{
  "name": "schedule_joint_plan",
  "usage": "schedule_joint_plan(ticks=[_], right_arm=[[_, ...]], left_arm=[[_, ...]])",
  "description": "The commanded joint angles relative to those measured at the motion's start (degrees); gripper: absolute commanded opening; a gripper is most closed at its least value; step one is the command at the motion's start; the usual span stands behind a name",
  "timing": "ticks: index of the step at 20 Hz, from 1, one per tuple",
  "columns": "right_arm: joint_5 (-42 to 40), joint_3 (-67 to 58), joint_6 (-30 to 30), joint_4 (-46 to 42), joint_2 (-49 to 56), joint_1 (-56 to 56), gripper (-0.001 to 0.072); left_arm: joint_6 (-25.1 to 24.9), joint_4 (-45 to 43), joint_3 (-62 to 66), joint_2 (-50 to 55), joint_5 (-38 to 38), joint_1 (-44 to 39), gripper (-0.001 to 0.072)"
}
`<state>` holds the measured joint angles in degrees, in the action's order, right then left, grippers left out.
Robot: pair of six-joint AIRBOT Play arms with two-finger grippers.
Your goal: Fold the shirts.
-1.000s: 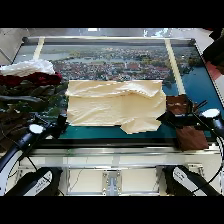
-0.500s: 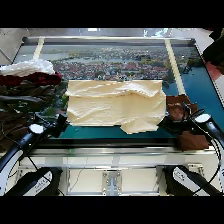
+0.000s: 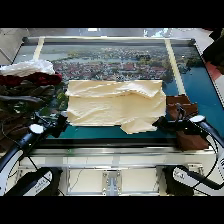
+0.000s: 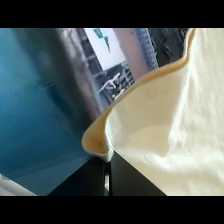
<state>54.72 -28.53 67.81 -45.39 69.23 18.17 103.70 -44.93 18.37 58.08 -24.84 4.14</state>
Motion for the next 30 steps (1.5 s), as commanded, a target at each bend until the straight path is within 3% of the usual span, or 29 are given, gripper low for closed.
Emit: schedule_joint_plan(ticks=[1, 2, 3, 6, 11, 14, 17, 19, 21, 23, 26, 27, 30], right_arm=[[-0.28, 0.07, -1.55, 1.33, 1.22, -3.43, 0.0162], [0.26, 0.00, -1.77, 2.14, 1.09, -4.00, 0.0024], [2.38, -0.39, -3.58, 3.45, 0.59, -3.98, 0.0013], [10.12, -3.06, -4.83, 4.13, -5.22, -3.87, 0.0012], [20.74, -9.44, 2.93, 0.35, -20.76, -3.89, 0.0011], [20.94, -10.51, 4.81, 0.76, -25.24, -3.96, 0.0010], [20.11, -10.54, 4.68, 3.50, -25.24, -3.93, 0.0010], [17.20, -11.69, 4.57, 3.78, -24.76, -3.93, 0.0010], [14.80, -15.06, 4.07, 3.80, -22.43, -3.96, 0.0010], [11.91, -19.02, 2.95, 3.74, -18.01, -5.40, 0.0009], [7.67, -24.50, 1.53, 3.06, -7.76, -10.54, 0.0010], [5.46, -26.71, 1.53, 2.19, -3.56, -11.78, 0.0010], [2.67, -33.77, 3.21, -2.89, 7.87, -11.87, 0.0009]], left_arm=[[-0.04, 0.00, 0.04, 0.02, 0.00, -0.02, 0.0012], [-0.70, 0.02, 0.07, -0.11, 0.00, -0.02, 0.0012], [-1.97, 0.00, 0.13, -0.72, -0.22, 0.02, 0.0012], [-4.17, -1.88, 0.72, -6.62, -2.64, 1.01, 0.0011], [-4.07, -18.08, 1.88, -26.82, -21.92, 8.35, 0.0011], [-4.07, -20.06, 1.90, -36.46, -29.57, 8.94, 0.0009], [-4.13, -22.12, 4.33, -37.86, -29.81, 8.28, 0.0008], [-4.15, -27.19, 8.76, -34.16, -28.06, 8.28, 0.0008], [-8.17, -27.78, 14.49, -27.10, -27.28, 7.98, 0.0008], [-11.08, -27.74, 21.03, -16.76, -25.16, 5.44, 0.0009], [-11.61, -30.73, 30.91, -0.37, -20.22, -1.40, 0.0009], [-11.13, -33.75, 34.80, 5.25, -19.52, -3.28, 0.0009], [-3.50, -43.25, 46.03, 19.08, -19.74, -4.63, 0.0009]])
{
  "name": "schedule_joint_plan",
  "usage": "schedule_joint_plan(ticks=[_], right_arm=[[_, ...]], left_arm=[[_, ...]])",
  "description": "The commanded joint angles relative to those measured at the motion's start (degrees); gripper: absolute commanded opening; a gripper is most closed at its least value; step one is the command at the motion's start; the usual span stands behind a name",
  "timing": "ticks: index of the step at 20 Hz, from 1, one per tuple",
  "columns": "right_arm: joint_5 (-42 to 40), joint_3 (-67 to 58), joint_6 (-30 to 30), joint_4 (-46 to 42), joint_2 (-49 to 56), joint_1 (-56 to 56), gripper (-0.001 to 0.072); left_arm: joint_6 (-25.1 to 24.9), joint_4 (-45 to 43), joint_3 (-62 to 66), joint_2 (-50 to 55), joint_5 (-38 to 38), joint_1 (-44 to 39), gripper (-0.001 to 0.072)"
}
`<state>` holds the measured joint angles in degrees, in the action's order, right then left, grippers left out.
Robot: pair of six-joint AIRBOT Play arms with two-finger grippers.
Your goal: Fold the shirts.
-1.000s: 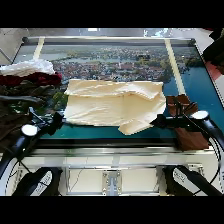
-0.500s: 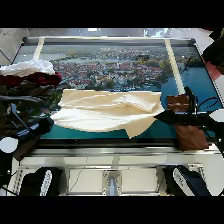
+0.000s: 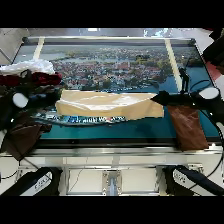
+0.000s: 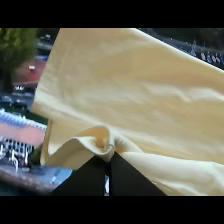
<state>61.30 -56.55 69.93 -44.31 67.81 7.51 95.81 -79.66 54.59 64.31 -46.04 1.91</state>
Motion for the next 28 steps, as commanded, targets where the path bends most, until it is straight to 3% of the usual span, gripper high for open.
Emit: schedule_joint_plan(ticks=[1, 7, 13, 14, 15, 16, 17, 21, 23, 25, 28], right_arm=[[-3.96, -7.91, 1.40, -4.90, 12.70, -1.09, 0.0010], [-7.78, -11.91, 1.27, -5.60, 25.03, -1.11, 0.0010], [-14.25, -11.91, 0.92, -5.46, 26.86, -1.11, 0.0013], [-14.53, -12.07, 0.92, -5.27, 26.84, -1.11, 0.0065], [-13.92, -12.68, 1.03, -5.14, 26.82, -1.09, 0.0239], [-11.85, -14.01, 1.18, -4.98, 26.69, -1.05, 0.0487], [-8.35, -15.89, 1.18, -5.11, 26.21, -0.66, 0.0521], [5.99, -23.39, 1.25, -14.62, 20.57, 3.52, 0.0503], [10.05, -23.54, 2.10, -19.78, 17.18, 7.17, 0.0505], [15.87, -23.54, 3.30, -19.65, 17.33, 11.21, 0.0507], [22.27, -23.54, 3.50, -13.46, 21.99, 16.02, 0.0523]], left_arm=[[4.35, -8.87, 13.31, 16.61, 1.49, -2.40, 0.0009], [4.33, -9.07, 23.39, 30.86, 1.88, -2.40, 0.0009], [4.57, -8.70, 23.43, 33.59, 5.60, -2.40, 0.0012], [4.57, -8.13, 23.45, 33.44, 5.53, -2.40, 0.0037], [4.55, -7.67, 23.52, 32.89, 5.31, -2.40, 0.0243], [4.52, -7.72, 23.54, 31.87, 5.29, -2.40, 0.0572], [4.52, -7.74, 23.54, 30.38, 5.29, -2.36, 0.0657], [4.35, -7.74, 23.54, 19.76, 5.09, -1.99, 0.0652], [-0.04, -7.72, 23.54, 14.34, 4.72, -3.58, 0.0653], [-3.80, -7.74, 23.54, 11.06, 3.32, -5.95, 0.0652], [-3.74, -7.74, 23.54, 10.67, 2.75, -10.19, 0.0652]])
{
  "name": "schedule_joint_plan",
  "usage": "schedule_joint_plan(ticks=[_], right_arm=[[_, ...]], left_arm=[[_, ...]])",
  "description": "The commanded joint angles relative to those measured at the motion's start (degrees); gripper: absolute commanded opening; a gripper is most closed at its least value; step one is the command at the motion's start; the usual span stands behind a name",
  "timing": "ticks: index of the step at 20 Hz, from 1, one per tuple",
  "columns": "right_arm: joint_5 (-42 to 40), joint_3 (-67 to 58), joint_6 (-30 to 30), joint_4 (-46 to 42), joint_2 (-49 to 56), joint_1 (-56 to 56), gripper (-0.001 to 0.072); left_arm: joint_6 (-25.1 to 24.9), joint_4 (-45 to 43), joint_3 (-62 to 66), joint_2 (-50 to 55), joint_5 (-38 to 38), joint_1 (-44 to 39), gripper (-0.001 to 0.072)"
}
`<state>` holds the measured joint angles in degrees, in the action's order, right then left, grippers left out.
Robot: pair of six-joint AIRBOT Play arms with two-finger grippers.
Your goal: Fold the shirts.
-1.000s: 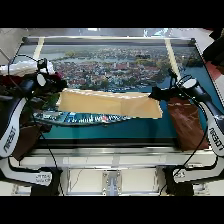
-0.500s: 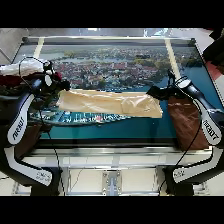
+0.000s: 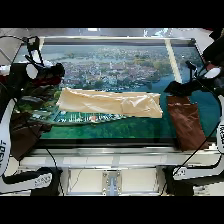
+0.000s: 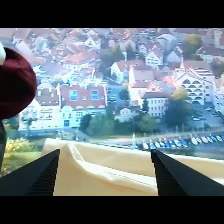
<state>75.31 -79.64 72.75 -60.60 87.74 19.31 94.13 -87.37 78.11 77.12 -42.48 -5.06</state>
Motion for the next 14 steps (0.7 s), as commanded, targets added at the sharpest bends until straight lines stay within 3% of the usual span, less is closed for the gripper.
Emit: schedule_joint_plan(ticks=[1, 6, 14], right_arm=[[9.27, -0.46, 0.33, 5.60, 4.35, 5.33, 0.0569], [8.55, -0.46, -4.68, 15.45, 14.99, 5.35, 0.0607], [-0.52, -0.48, -8.44, 15.65, 20.39, 2.38, 0.0609]], left_arm=[[-2.03, -0.02, 0.02, -1.64, -0.81, -4.66, 0.0652], [-2.01, -0.02, 0.02, 0.07, -0.79, -9.51, 0.0651], [-1.97, 0.46, 0.02, 0.17, -0.83, -9.84, 0.0651]])
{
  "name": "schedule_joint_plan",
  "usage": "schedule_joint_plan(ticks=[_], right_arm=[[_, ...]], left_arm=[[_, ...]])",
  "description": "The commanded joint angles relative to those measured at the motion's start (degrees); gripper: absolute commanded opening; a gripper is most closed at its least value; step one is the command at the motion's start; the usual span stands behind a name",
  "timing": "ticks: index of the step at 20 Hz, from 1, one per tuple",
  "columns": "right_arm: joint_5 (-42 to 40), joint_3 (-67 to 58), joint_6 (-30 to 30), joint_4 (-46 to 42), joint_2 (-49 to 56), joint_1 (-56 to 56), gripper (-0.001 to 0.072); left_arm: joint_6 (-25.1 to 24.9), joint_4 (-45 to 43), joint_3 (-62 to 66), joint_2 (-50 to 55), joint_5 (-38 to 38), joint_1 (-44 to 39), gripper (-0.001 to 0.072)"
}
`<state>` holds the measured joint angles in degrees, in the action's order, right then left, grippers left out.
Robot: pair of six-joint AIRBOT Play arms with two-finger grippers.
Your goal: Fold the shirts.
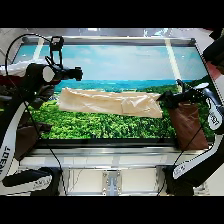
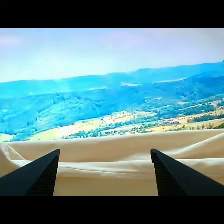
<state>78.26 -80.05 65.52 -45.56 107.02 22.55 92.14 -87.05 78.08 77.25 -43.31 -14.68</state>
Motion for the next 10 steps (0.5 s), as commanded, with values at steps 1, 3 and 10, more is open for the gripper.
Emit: schedule_joint_plan(ticks=[1, 3, 10], right_arm=[[-4.22, -0.07, -1.18, 0.55, 1.14, -1.22, 0.0609], [-4.61, -0.07, -1.20, 0.55, 1.14, -2.34, 0.0609], [-3.80, -0.07, -2.27, 1.05, 1.14, -10.34, 0.0543]], left_arm=[[0.02, 0.13, 0.04, 0.04, 0.00, -0.22, 0.0651], [0.02, 0.13, 0.02, 0.04, 0.00, -0.22, 0.0651], [0.02, 0.15, 0.02, 1.27, -0.02, -0.22, 0.0651]])
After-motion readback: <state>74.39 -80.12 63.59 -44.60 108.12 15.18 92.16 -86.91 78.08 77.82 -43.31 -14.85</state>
